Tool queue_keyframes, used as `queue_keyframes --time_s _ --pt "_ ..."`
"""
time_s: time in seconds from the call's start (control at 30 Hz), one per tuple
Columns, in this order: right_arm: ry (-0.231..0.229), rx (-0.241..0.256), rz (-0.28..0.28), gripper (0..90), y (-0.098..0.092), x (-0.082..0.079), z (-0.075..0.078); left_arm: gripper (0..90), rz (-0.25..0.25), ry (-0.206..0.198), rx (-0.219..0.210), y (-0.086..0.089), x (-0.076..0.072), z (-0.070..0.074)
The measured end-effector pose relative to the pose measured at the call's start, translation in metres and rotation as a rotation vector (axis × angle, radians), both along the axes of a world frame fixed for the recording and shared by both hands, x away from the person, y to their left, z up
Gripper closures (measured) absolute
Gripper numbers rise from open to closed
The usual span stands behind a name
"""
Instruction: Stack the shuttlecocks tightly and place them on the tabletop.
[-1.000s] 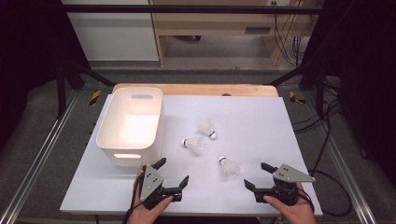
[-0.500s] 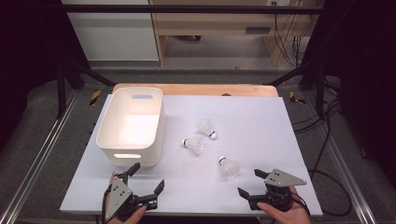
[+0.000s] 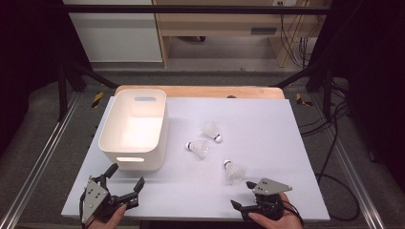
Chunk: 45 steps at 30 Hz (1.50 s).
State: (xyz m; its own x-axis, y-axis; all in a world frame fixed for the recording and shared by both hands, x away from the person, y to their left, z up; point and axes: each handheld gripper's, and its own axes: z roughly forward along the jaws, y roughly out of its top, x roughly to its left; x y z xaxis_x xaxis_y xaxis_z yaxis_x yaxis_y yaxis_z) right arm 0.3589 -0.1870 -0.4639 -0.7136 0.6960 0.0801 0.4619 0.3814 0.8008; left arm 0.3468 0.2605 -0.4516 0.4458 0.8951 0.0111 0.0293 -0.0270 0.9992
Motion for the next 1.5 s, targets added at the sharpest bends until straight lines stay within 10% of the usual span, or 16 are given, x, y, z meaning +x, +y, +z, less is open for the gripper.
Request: queue_keyframes --time_s 1.5 --pt "0.055 0.040 -0.184 38.0 0.039 0.047 -0.019 0.4 0.034 0.013 -0.027 0.012 0.009 -0.007"
